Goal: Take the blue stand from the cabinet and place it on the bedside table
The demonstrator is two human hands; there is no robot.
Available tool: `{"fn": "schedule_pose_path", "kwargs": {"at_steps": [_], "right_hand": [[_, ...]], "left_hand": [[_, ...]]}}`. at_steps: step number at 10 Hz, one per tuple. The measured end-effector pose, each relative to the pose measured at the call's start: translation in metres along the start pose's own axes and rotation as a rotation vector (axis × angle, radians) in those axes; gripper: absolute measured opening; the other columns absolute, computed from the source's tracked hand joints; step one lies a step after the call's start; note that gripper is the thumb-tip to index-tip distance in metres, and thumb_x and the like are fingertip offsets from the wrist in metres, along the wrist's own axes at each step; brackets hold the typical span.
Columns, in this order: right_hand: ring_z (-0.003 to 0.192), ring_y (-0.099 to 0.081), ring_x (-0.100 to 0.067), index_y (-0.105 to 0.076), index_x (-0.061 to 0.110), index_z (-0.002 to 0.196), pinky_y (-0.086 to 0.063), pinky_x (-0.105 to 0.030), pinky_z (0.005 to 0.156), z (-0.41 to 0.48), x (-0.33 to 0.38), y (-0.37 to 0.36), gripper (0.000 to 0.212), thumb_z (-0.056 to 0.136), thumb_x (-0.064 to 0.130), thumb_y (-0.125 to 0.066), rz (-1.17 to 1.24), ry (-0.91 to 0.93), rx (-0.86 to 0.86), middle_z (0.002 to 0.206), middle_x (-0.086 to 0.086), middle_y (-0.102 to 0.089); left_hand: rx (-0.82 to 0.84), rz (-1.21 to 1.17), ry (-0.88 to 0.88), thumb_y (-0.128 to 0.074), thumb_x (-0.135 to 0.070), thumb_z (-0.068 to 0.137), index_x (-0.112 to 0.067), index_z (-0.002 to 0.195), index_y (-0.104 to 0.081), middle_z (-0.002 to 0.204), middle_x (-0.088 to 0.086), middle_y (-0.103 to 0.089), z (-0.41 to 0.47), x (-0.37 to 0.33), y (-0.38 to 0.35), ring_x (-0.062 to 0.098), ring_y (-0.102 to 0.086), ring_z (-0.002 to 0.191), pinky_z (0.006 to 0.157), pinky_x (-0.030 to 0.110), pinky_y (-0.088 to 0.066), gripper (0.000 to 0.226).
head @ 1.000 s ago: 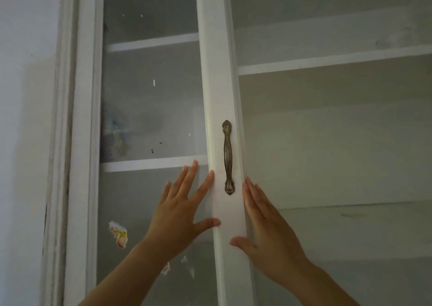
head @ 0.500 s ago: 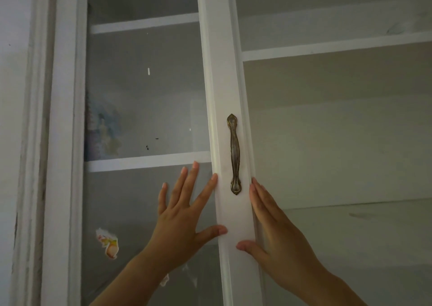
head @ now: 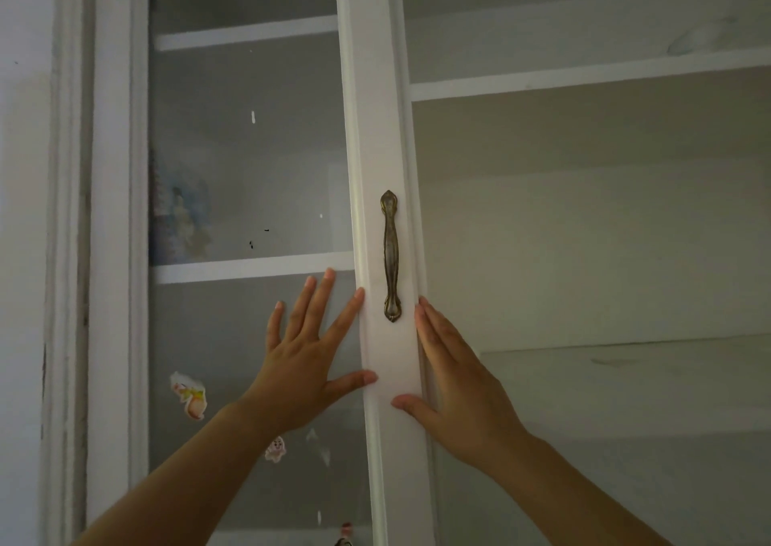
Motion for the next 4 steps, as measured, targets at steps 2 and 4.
{"fn": "schedule_pose_path", "kwargs": {"at_steps": [2,4], "right_hand": [[0.143,0.003,-0.007,0.014,0.022,0.144,-0.019,-0.024,0.11,0.0,0.005,0.008,0.099,0.082,0.051,-0.058,-0.026,-0.009,0.03,0.149,0.017,0.026],[0.142,-0.001,-0.005,-0.001,0.026,0.147,-0.02,-0.027,0.11,-0.009,0.03,0.035,0.09,0.082,0.051,-0.059,-0.007,-0.025,0.119,0.155,0.016,0.014]], "left_hand": [[0.092,0.066,0.046,-0.01,-0.084,0.073,-0.042,0.143,0.009,0.154,0.0,0.019,-0.001,-0.002,0.013,0.02,0.018,0.141,0.11,0.052,-0.004,0.084],[0.269,-0.02,0.023,0.004,-0.082,0.066,-0.053,0.135,0.012,0.157,-0.004,0.013,-0.022,-0.022,0.043,0.024,0.007,0.143,0.112,0.054,-0.008,0.074]]}}
Point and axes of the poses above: each hand's wrist, its own z-axis towards the middle knuckle, its own y-axis out of the back of the hand, x = y × z, the point moved 9 cm from there along z, towards the middle knuckle
